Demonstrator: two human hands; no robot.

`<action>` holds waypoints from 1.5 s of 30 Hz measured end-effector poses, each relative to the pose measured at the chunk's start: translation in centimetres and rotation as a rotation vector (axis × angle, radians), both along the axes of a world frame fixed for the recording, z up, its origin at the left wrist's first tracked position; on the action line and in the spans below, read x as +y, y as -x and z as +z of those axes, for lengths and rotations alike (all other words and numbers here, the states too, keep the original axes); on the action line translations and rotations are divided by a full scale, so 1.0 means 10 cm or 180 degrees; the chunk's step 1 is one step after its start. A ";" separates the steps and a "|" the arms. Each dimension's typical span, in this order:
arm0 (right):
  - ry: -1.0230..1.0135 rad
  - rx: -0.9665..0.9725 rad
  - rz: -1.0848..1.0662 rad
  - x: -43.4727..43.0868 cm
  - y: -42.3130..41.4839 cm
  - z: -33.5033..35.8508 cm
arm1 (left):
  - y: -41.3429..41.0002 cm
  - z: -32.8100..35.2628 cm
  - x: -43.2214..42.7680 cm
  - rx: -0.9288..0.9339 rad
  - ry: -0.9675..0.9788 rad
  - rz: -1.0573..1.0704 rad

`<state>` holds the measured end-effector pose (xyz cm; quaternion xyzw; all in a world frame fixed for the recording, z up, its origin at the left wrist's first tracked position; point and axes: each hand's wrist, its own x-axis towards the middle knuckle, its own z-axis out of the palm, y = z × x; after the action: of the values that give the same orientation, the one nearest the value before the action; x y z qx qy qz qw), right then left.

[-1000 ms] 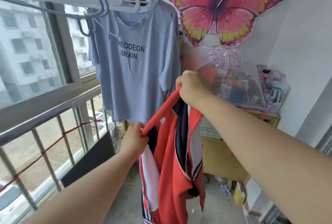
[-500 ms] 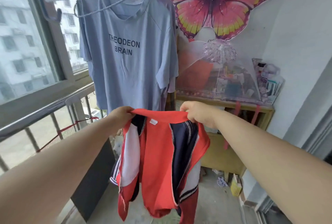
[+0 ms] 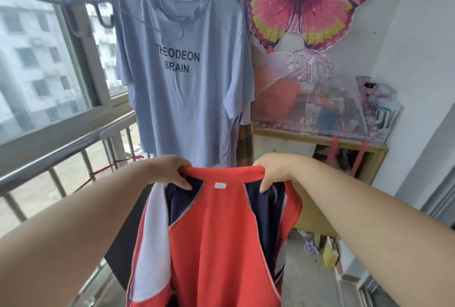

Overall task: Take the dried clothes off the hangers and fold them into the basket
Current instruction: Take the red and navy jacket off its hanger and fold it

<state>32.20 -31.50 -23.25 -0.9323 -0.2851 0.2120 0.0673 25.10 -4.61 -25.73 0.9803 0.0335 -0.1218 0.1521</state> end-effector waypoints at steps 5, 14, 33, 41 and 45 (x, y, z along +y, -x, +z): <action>0.0228 -0.1789 -0.0404 0.20 0.11 -0.12 | -0.07 -0.18 -0.15 -0.1456 -0.0963 0.0629; 0.0008 -0.1462 -0.1152 0.33 0.12 -0.21 | -0.21 -0.12 -0.53 -0.0723 -0.1363 0.0777; -0.2380 0.0849 -0.2088 0.28 -0.02 -0.41 | -0.19 -0.11 -0.45 -0.0243 -0.0080 0.0899; -0.1473 -0.0874 -0.1399 0.14 -0.04 -0.33 | -0.14 -0.07 -0.26 -0.1181 0.0022 0.0738; -0.2699 -0.0472 -0.1355 0.11 -0.09 -0.29 | -0.10 -0.04 -0.25 -0.1493 0.1244 0.0795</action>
<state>33.08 -30.37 -26.11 -0.8730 -0.1532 -0.0085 0.4630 26.10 -7.08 -26.13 0.9222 0.0935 0.1227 0.3547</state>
